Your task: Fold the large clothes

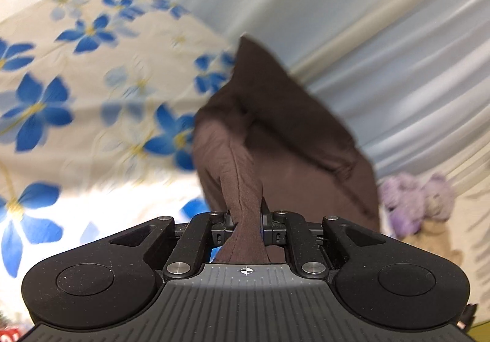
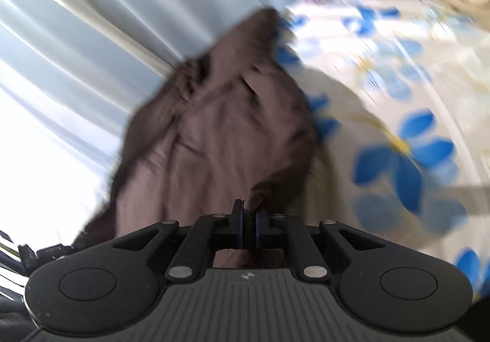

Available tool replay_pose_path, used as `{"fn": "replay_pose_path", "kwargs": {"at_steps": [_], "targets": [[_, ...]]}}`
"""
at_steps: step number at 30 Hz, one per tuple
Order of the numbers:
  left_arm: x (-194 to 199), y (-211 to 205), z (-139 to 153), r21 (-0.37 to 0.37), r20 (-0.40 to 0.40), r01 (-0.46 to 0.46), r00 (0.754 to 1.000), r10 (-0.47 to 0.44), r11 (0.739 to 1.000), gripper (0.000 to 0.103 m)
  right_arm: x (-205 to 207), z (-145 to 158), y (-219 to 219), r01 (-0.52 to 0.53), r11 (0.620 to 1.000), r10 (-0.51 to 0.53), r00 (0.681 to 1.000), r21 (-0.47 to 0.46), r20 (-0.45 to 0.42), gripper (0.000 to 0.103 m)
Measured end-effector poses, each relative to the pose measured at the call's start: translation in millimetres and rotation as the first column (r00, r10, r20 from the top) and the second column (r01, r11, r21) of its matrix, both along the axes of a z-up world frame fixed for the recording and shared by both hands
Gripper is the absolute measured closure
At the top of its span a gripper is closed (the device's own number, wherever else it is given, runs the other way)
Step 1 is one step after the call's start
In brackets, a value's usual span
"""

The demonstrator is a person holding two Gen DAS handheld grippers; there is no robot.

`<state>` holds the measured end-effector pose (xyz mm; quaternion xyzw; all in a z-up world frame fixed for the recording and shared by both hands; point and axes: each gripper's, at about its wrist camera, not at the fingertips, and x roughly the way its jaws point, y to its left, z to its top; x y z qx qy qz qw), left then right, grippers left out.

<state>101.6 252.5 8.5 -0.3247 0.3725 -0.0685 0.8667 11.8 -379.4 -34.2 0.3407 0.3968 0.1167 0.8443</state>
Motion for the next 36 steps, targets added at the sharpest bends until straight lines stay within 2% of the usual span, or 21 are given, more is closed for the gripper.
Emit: {"fn": "replay_pose_path", "kwargs": {"at_steps": [5, 8, 14, 18, 22, 26, 28, 29, 30, 31, 32, 33, 34, 35, 36], "targets": [[41, -7, 46, -0.071, 0.114, 0.013, 0.994, -0.004, 0.997, 0.090, 37, 41, 8, 0.012, 0.999, -0.021, 0.984, 0.053, 0.175, 0.097], [76, -7, 69, -0.098, 0.163, 0.004, 0.987, 0.012, 0.995, 0.090, 72, 69, 13, 0.033, 0.999, -0.035, 0.957, 0.014, 0.287, 0.097], [167, 4, 101, -0.232, 0.181, -0.085, 0.975, 0.129, 0.969, 0.090, 157, 122, 10, 0.171, 0.984, -0.137, 0.910, -0.054, 0.390, 0.097], [231, 12, 99, -0.298, 0.158, -0.176, 0.960, 0.230, 0.938, 0.089, 220, 146, 5, 0.290, 0.953, -0.227, 0.878, -0.091, 0.422, 0.097], [295, 13, 73, -0.354, 0.120, -0.225, 0.952, 0.282, 0.908, 0.085, 280, 142, -1, 0.407, 0.907, -0.327, 0.844, -0.109, 0.424, 0.097], [353, 12, 41, -0.297, 0.043, -0.275, 0.953, 0.300, 0.915, 0.079, 332, 117, -4, 0.475, 0.867, -0.384, 0.829, -0.149, 0.407, 0.097], [368, 12, 22, -0.280, 0.012, -0.290, 0.952, 0.305, 0.915, 0.064, 353, 98, 1, 0.479, 0.855, -0.379, 0.838, -0.198, 0.393, 0.096], [372, 13, 12, -0.284, 0.004, -0.294, 0.951, 0.308, 0.913, 0.061, 364, 89, 4, 0.474, 0.849, -0.367, 0.848, -0.236, 0.383, 0.095], [375, 15, 3, -0.296, -0.005, -0.300, 0.950, 0.313, 0.907, 0.052, 372, 79, 8, 0.469, 0.845, -0.360, 0.855, -0.259, 0.373, 0.094], [375, 18, -3, -0.304, -0.004, -0.307, 0.947, 0.321, 0.902, 0.038, 377, 71, 10, 0.462, 0.845, -0.353, 0.861, -0.270, 0.367, 0.093], [374, 22, -6, -0.299, 0.008, -0.327, 0.939, 0.344, 0.897, 0.029, 383, 64, 10, 0.455, 0.845, -0.346, 0.866, -0.281, 0.360, 0.093], [372, 27, -6, -0.287, 0.015, -0.363, 0.923, 0.384, 0.886, 0.013, 387, 59, 11, 0.445, 0.850, -0.337, 0.871, -0.282, 0.358, 0.088], [368, 33, -6, -0.288, 0.030, -0.398, 0.906, 0.423, 0.871, 0.010, 389, 56, 11, 0.442, 0.852, -0.332, 0.871, -0.280, 0.362, 0.081], [362, 38, -4, -0.286, 0.048, -0.422, 0.891, 0.452, 0.860, 0.010, 386, 56, 12, 0.471, 0.833, -0.345, 0.852, -0.291, 0.394, 0.079], [360, 35, 0, -0.258, 0.069, -0.424, 0.888, 0.454, 0.868, 0.010, 380, 59, 13, 0.509, 0.802, -0.356, 0.828, -0.313, 0.433, 0.067]]}}
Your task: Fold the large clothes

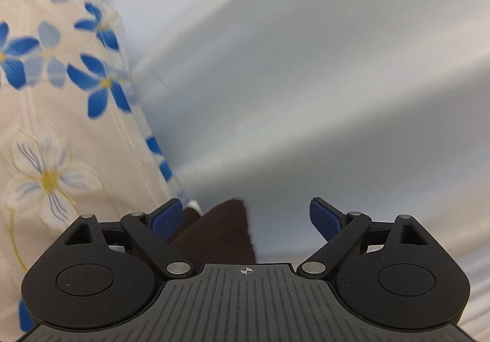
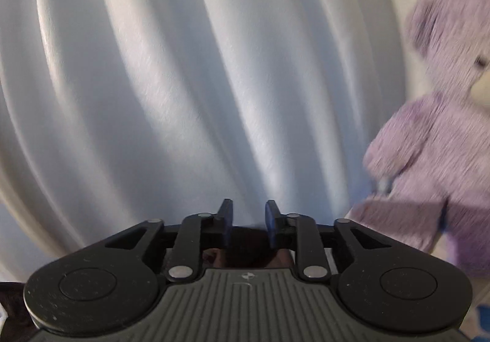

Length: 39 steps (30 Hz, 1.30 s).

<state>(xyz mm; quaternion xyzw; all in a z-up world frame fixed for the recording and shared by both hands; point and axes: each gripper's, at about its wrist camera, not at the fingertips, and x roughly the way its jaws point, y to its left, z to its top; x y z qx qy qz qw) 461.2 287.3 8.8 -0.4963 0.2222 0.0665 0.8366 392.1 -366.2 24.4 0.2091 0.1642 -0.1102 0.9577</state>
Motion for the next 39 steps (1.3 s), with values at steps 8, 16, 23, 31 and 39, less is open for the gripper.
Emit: {"fn": "replay_pose_path", "kwargs": {"at_steps": [8, 16, 23, 31, 39], "targets": [[39, -185, 0, 0.530, -0.086, 0.366, 0.920, -0.381, 0.764, 0.008, 11, 2, 117, -0.312, 0.949, 0.309, 0.949, 0.047, 0.059, 0.077], [49, -219, -70, 0.814, -0.163, 0.273, 0.955, -0.250, 0.513, 0.008, 51, -89, 230, -0.489, 0.872, 0.481, 0.859, -0.001, -0.178, 0.099], [49, -199, -66, 0.868, -0.188, 0.245, 0.967, -0.171, 0.431, 0.008, 48, -97, 211, -0.550, 0.835, 0.546, 0.828, 0.001, -0.131, 0.103], [48, -113, -61, 0.794, -0.214, 0.194, 0.976, -0.033, 0.576, 0.006, 60, -95, 96, -0.357, 0.932, 0.335, 0.917, -0.069, -0.219, 0.103], [54, -106, -70, 0.763, -0.212, 0.192, 0.976, -0.041, 0.617, 0.006, 46, -99, 61, -0.305, 0.952, 0.303, 0.934, 0.022, -0.190, 0.103]]}}
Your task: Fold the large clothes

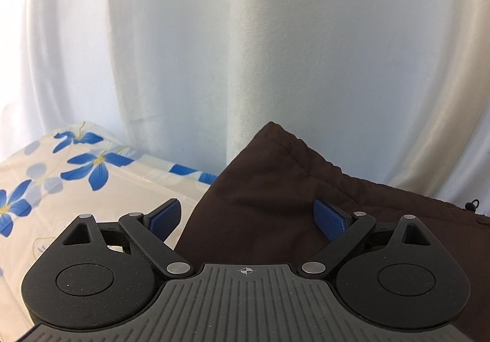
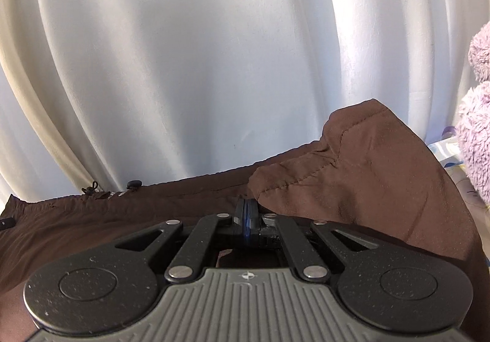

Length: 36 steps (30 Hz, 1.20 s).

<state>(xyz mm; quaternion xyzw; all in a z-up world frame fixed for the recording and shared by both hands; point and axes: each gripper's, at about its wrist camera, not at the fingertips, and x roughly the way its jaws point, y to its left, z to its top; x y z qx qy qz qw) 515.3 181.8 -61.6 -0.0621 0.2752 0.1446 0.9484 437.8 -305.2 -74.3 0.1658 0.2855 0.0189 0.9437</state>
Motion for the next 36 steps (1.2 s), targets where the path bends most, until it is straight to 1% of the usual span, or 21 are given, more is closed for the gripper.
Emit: {"fn": "replay_pose_path", "kwargs": {"at_steps": [2, 5, 6, 8, 9, 12, 15, 18, 20, 22, 24, 25, 26, 28, 29, 31, 32, 33, 34, 35, 36], "targets": [[0, 2, -5, -0.029, -0.004, 0.004, 1.000, -0.004, 1.000, 0.006, -1, 5, -3, -0.005, 1.000, 0.005, 1.000, 0.014, -0.003, 0.103], [-5, 3, -3, -0.064, -0.004, 0.001, 1.000, -0.002, 0.998, 0.005, -8, 13, -7, -0.003, 0.998, 0.004, 1.000, -0.063, 0.011, 0.103], [-5, 4, -4, -0.069, -0.009, -0.003, 1.000, 0.002, 0.998, 0.004, -13, 12, -13, 0.004, 0.999, -0.003, 1.000, -0.052, 0.022, 0.103], [-5, 7, -3, -0.084, -0.020, -0.015, 1.000, 0.013, 0.996, 0.001, -15, 4, -29, 0.028, 0.998, -0.029, 0.999, 0.058, 0.017, 0.103], [-5, 9, -3, -0.098, -0.022, -0.017, 1.000, 0.015, 0.995, 0.001, -10, -6, -39, 0.043, 0.995, -0.044, 0.999, 0.087, 0.010, 0.103], [-10, 15, -1, -0.128, -0.026, -0.020, 1.000, 0.017, 0.992, 0.002, -11, -5, -40, 0.053, 0.996, -0.054, 0.999, 0.074, 0.002, 0.103], [-23, 21, 5, -0.168, -0.052, 0.011, 0.998, -0.020, 0.986, 0.002, -15, -5, -39, 0.083, 0.992, -0.084, 0.996, 0.096, 0.010, 0.103], [-47, 26, 13, -0.144, -0.065, 0.072, 0.995, -0.082, 0.987, 0.002, -32, -5, -47, 0.128, 0.983, -0.130, 0.992, 0.130, 0.004, 0.103], [-70, 31, 17, -0.130, -0.076, 0.125, 0.988, -0.136, 0.984, 0.002, -59, 2, -55, 0.153, 0.983, -0.154, 0.988, 0.104, 0.002, 0.102], [-97, 37, 17, -0.144, -0.087, 0.200, 0.973, -0.214, 0.969, 0.002, -90, 6, -58, 0.173, 0.984, -0.173, 0.985, 0.044, 0.004, 0.100], [-125, 44, 15, -0.182, -0.094, 0.264, 0.954, -0.284, 0.947, 0.002, -127, 8, -67, 0.168, 0.985, -0.168, 0.986, 0.039, 0.006, 0.099], [-139, 48, 13, -0.215, -0.085, 0.298, 0.943, -0.322, 0.930, 0.002, -144, 8, -70, 0.165, 0.985, -0.166, 0.986, 0.045, 0.004, 0.097], [-149, 52, 12, -0.249, -0.076, 0.333, 0.929, -0.361, 0.909, 0.002, -160, 8, -74, 0.165, 0.985, -0.165, 0.986, 0.051, -0.006, 0.093], [-164, 55, 8, -0.285, -0.068, 0.376, 0.909, -0.410, 0.881, 0.002, -186, 5, -82, 0.184, 0.981, -0.181, 0.982, 0.067, -0.044, 0.037], [-167, 55, 5, -0.295, -0.076, 0.390, 0.900, -0.428, 0.872, 0.002, -197, 1, -85, 0.180, 0.980, -0.175, 0.983, 0.088, -0.062, 0.035], [-166, 54, 1, -0.318, -0.089, 0.405, 0.887, -0.452, 0.857, 0.006, -211, -8, -91, 0.142, 0.976, -0.129, 0.988, 0.164, -0.088, 0.040], [-165, 53, 0, -0.334, -0.081, 0.415, 0.882, -0.465, 0.846, 0.007, -213, -12, -95, 0.113, 0.965, -0.092, 0.991, 0.239, -0.095, 0.046], [-164, 51, -1, -0.344, -0.074, 0.423, 0.878, -0.473, 0.838, 0.008, -214, -15, -96, 0.095, 0.953, -0.069, 0.993, 0.288, -0.098, 0.050], [-162, 49, -1, -0.344, -0.074, 0.422, 0.878, -0.472, 0.839, 0.009, -213, -17, -96, 0.078, 0.947, -0.052, 0.994, 0.311, -0.093, 0.051], [-161, 49, -1, -0.344, -0.079, 0.420, 0.878, -0.472, 0.840, 0.010, -211, -18, -95, 0.071, 0.951, -0.046, 0.995, 0.301, -0.088, 0.054], [-160, 49, -2, -0.348, -0.081, 0.421, 0.876, -0.475, 0.837, 0.014, -209, -18, -94, 0.062, 0.955, -0.038, 0.995, 0.288, -0.090, 0.060]]}}
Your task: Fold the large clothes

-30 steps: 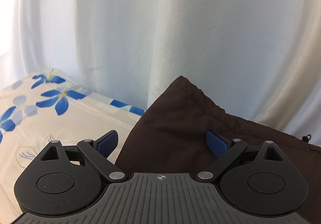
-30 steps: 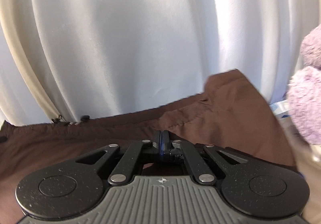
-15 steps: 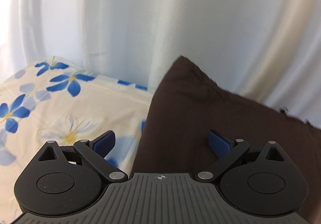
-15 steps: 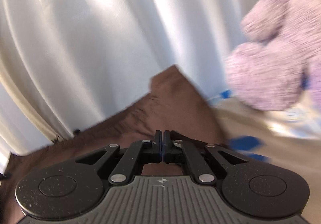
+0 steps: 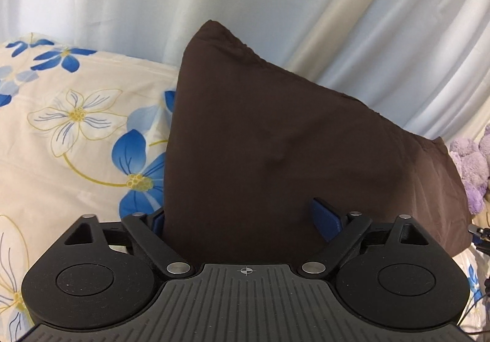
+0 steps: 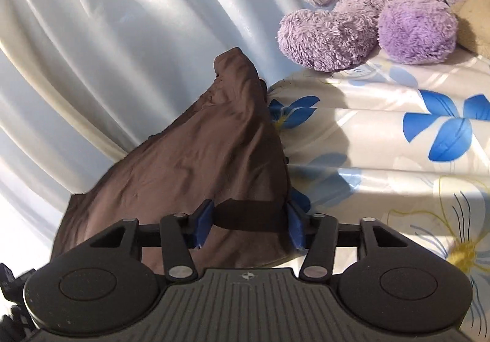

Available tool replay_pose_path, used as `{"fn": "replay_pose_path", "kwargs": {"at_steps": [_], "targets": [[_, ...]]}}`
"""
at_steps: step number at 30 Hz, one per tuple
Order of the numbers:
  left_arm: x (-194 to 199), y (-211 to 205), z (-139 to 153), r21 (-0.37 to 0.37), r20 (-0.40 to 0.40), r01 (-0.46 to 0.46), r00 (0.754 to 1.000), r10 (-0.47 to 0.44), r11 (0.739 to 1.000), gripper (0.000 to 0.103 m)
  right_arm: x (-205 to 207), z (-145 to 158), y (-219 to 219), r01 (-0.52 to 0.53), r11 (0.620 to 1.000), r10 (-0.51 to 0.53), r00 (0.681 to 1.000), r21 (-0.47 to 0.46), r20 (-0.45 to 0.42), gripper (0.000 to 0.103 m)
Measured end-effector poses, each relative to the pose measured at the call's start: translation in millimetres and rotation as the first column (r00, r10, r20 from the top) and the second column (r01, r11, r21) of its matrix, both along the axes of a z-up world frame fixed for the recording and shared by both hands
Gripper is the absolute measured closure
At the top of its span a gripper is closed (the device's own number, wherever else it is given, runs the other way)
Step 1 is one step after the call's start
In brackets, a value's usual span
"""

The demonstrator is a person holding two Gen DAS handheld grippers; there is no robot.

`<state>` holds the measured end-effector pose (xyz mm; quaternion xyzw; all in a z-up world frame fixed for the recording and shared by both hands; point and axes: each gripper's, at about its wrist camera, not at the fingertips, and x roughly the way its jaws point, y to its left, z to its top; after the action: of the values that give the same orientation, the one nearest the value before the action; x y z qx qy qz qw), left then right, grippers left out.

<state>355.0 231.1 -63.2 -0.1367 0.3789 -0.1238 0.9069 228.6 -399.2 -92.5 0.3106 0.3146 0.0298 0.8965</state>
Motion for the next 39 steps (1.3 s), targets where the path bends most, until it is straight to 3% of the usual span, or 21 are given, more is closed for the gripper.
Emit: {"fn": "replay_pose_path", "kwargs": {"at_steps": [4, 7, 9, 11, 13, 15, 19, 25, 30, 35, 37, 39], "targets": [[-7, 7, 6, -0.009, 0.004, 0.012, 1.000, -0.012, 1.000, 0.031, 2, 1, -2, -0.073, 0.997, 0.073, 0.997, -0.015, 0.004, 0.072], [-5, 10, 2, -0.023, -0.010, 0.014, 1.000, -0.015, 1.000, 0.027, 3, 3, -4, -0.115, 0.993, 0.115, 0.993, -0.022, 0.001, 0.071], [-1, 7, -1, -0.030, -0.017, -0.001, 1.000, 0.001, 1.000, 0.027, 10, -2, -4, -0.135, 0.991, 0.135, 0.991, -0.009, -0.017, 0.065], [0, 4, 3, -0.031, -0.028, -0.023, 0.999, 0.022, 0.999, 0.035, 15, -5, -2, -0.120, 0.993, 0.121, 0.992, 0.012, -0.037, 0.065], [-1, 2, 14, -0.016, -0.036, -0.045, 0.998, 0.045, 0.999, 0.057, 17, -2, 4, -0.098, 0.995, 0.097, 0.994, -0.007, -0.055, 0.072], [-3, 3, 32, -0.029, -0.036, -0.057, 0.998, 0.056, 0.998, 0.066, 18, 9, 11, -0.101, 0.994, 0.099, 0.994, -0.038, -0.051, 0.080], [-12, -2, 73, -0.060, -0.040, -0.049, 0.998, 0.047, 0.997, 0.073, 15, 47, 9, -0.156, 0.988, 0.157, 0.988, -0.020, 0.012, 0.086], [-64, 7, 111, -0.182, -0.049, -0.039, 0.998, 0.031, 0.983, 0.078, -10, 99, 5, -0.248, 0.969, 0.248, 0.968, -0.005, 0.047, 0.088], [-126, 19, 102, -0.260, -0.122, -0.099, 0.990, 0.070, 0.961, 0.080, -62, 98, -9, -0.255, 0.965, 0.254, 0.967, 0.062, 0.009, 0.088], [-168, 29, 65, -0.256, -0.229, -0.200, 0.963, 0.141, 0.946, 0.073, -112, 72, -16, -0.183, 0.976, 0.194, 0.977, 0.117, -0.089, 0.087], [-165, 32, 57, -0.190, -0.249, -0.237, 0.950, 0.186, 0.953, 0.067, -118, 68, -20, -0.164, 0.980, 0.177, 0.978, 0.116, -0.107, 0.083], [-158, 31, 58, -0.154, -0.224, -0.230, 0.955, 0.193, 0.961, 0.060, -115, 67, -20, -0.133, 0.989, 0.140, 0.979, 0.060, -0.146, 0.076]]}}
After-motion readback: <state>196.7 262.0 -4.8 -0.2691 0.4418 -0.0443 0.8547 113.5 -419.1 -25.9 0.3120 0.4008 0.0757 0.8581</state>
